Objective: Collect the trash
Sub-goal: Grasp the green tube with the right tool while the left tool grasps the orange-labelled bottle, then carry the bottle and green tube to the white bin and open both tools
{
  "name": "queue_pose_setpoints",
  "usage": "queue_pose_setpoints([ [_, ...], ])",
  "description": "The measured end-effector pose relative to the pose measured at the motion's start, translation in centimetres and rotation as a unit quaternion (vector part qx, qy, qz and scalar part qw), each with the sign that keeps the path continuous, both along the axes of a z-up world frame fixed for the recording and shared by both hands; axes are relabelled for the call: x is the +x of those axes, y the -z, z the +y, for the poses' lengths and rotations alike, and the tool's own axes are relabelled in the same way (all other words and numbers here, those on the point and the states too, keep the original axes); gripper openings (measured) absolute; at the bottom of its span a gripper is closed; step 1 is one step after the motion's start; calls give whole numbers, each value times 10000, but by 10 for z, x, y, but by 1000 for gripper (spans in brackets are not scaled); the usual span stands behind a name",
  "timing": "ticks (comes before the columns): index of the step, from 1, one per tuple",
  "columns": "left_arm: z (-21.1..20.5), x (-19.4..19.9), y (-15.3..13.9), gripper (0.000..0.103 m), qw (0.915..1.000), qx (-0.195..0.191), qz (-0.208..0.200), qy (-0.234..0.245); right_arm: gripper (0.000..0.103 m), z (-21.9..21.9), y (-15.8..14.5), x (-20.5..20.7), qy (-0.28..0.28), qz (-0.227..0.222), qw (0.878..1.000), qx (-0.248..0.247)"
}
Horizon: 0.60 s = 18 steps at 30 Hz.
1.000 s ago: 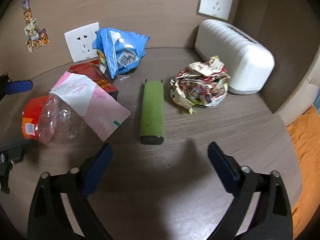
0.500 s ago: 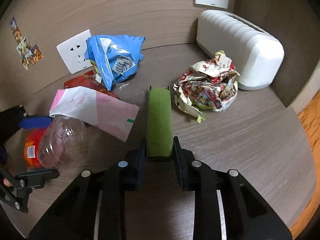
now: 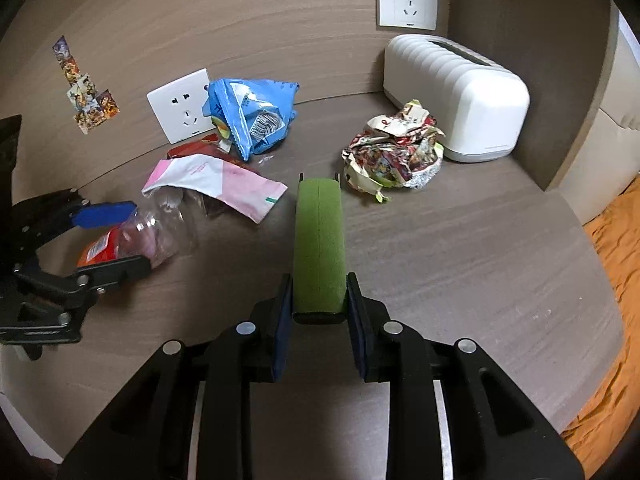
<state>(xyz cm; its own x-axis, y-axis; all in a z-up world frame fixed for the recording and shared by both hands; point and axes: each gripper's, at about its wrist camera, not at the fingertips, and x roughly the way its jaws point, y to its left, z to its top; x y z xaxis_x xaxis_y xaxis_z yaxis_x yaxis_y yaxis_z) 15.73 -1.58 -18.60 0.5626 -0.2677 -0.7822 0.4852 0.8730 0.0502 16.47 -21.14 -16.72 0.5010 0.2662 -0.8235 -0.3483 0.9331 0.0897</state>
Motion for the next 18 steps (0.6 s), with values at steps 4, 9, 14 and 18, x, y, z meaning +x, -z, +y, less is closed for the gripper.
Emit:
queue_pose_setpoints([
  [4, 3, 2, 27, 50, 9992, 150, 377, -71, 27, -4, -6, -5, 8, -83, 9999, 61],
  [9, 8, 1, 21, 43, 9981, -181, 378, -441, 27, -11, -15, -12, 23, -205, 9998, -36],
  [14, -7, -11, -1, 43, 9992, -188, 167, -315, 27, -21, -23, -25, 73, -285, 9995, -64],
  [18, -35, -30, -25, 43, 10000, -75, -36, 22, 27, -39, -41, -45, 217, -466, 9987, -33],
])
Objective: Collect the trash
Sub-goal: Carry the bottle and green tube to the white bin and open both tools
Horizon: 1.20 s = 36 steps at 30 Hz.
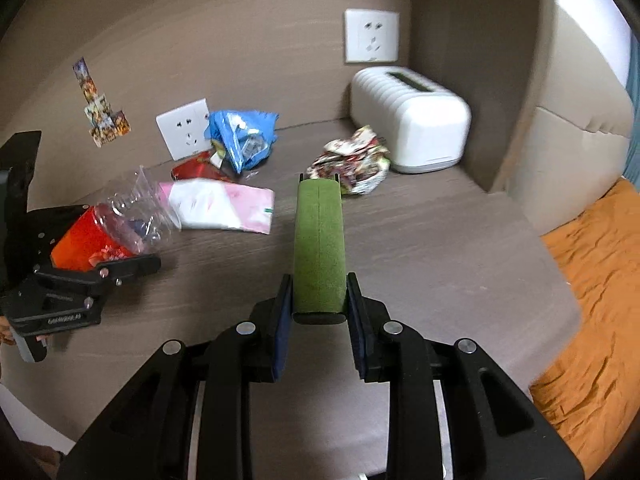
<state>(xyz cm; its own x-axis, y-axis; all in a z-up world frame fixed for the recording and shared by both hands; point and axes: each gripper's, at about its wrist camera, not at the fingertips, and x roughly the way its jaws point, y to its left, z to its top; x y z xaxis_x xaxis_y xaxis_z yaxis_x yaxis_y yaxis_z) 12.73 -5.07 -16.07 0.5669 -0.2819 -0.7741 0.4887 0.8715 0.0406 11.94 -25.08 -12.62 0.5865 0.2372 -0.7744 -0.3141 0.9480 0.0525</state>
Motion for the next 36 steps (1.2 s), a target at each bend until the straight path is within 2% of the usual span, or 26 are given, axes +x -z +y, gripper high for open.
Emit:
queue_pose_setpoints([
  [3, -30, -14, -15, 43, 9993, -120, -18, 355, 27, -19, -13, -17, 165, -96, 9998, -22],
  [7, -76, -28, -18, 43, 9960, -265, 23, 849, 27, -49, -24, -43, 468, -116, 9988, -107],
  [13, -149, -53, 0, 43, 9846, -414, 337, 1668, 27, -106, -14, -91, 1191, 86, 9927, -176],
  [17, -197, -68, 22, 43, 9726, -300, 651, 2211, 27, -142, 5, -124, 1668, 340, 9852, -204],
  [20, -231, -82, 40, 43, 9620, -200, 898, 2572, 27, -160, 19, -144, 1919, 513, 9798, -210],
  [23, -261, -97, 66, 43, 9497, -67, 1215, 2887, 27, -179, 45, -167, 2250, 766, 9710, -269],
  [28, -302, -117, 127, 43, 9296, 307, 1754, 3227, 27, -202, 91, -190, 2603, 1119, 9589, -131],
  [33, -329, -117, 184, 43, 9155, 547, 2191, 3330, 27, -224, 144, -205, 2864, 1495, 9464, 33],
  [36, -343, -117, 215, 43, 9098, 611, 2401, 3329, 27, -233, 180, -210, 2953, 1718, 9398, 96],
])
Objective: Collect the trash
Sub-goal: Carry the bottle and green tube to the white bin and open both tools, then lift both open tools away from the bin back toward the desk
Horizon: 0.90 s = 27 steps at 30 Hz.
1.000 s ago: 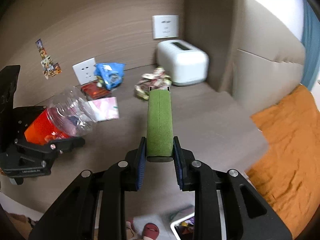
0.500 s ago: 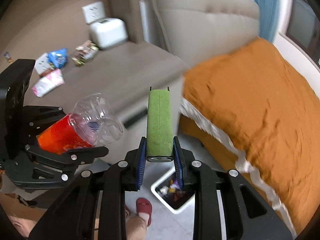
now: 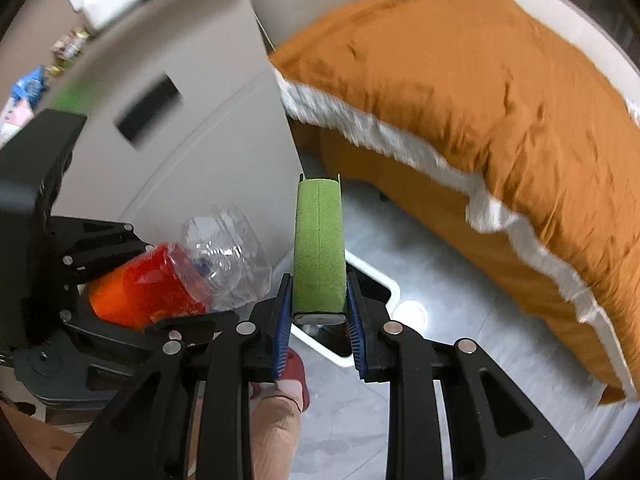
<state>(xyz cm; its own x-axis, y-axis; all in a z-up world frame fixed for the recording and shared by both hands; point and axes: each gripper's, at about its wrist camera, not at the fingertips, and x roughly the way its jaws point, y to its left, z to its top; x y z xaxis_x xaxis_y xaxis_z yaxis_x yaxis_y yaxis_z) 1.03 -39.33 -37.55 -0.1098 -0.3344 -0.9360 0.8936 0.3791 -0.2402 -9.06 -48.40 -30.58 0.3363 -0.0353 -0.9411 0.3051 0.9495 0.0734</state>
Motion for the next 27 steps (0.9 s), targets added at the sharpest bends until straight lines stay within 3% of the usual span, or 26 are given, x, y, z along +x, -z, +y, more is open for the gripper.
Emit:
queue_pose_setpoints([
  [6, -21, -9, 81, 43, 9990, 285, 330, 48, 27, -16, 76, -6, 185, 323, 9991, 200],
  [15, -36, -10, 210, 45, 9967, 627, 443, 276, 27, -31, 200, -9, 139, 718, 9961, 488],
  [16, -35, -10, 219, 55, 9964, 669, 458, 258, 30, -32, 210, -8, 122, 746, 9959, 503],
  [17, -34, -9, 229, 91, 9959, 718, 505, 222, 39, -33, 221, -8, 108, 790, 9954, 536],
  [18, -34, -6, 242, 99, 9955, 797, 494, 147, 73, -35, 233, -8, 146, 839, 9949, 536],
  [19, -34, -7, 252, 98, 9955, 859, 357, 186, 100, -39, 240, -9, 307, 784, 9953, 471],
  [23, -31, -8, 275, 98, 9940, 1013, 376, 170, 98, -54, 265, -12, 575, 930, 9917, 672],
  [27, -30, -9, 271, 98, 9947, 963, 317, 175, 98, -51, 264, -15, 494, 976, 9924, 571],
])
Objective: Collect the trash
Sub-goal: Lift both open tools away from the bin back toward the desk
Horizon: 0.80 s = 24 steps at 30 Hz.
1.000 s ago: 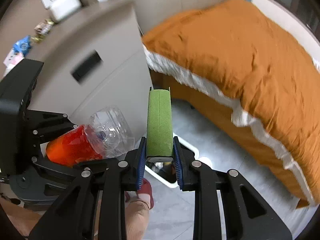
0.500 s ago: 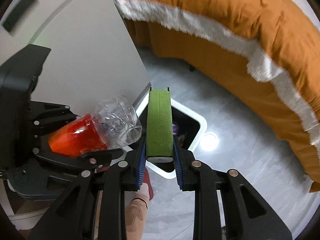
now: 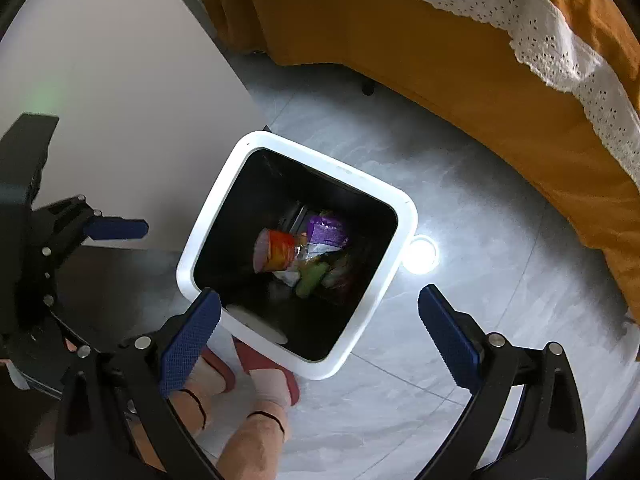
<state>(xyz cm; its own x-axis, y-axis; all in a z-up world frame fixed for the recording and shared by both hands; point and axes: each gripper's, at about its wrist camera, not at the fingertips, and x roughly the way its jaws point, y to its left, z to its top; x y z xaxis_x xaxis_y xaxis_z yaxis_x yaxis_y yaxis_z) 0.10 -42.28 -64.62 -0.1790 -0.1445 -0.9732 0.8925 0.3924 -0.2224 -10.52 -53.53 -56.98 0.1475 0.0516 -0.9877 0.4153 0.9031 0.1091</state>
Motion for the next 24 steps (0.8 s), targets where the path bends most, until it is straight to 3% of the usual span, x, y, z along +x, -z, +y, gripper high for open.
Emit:
queue_pose_setpoints([
  [5, 0, 2, -12, 98, 10000, -27, -40, -4, 98, 3, -14, 0, -145, -35, 9999, -42],
  [10, 4, 9, -45, 98, 9997, -131, -149, -139, 98, 5, -46, 0, -239, -121, 9996, -132],
  [14, 6, 9, -86, 98, 9988, -281, -327, -211, 98, 7, -88, 0, -263, -299, 9989, -263],
  [24, 20, 7, -219, 98, 9904, -917, -667, -786, 98, 19, -224, -4, -356, -1104, 9911, -648],
])
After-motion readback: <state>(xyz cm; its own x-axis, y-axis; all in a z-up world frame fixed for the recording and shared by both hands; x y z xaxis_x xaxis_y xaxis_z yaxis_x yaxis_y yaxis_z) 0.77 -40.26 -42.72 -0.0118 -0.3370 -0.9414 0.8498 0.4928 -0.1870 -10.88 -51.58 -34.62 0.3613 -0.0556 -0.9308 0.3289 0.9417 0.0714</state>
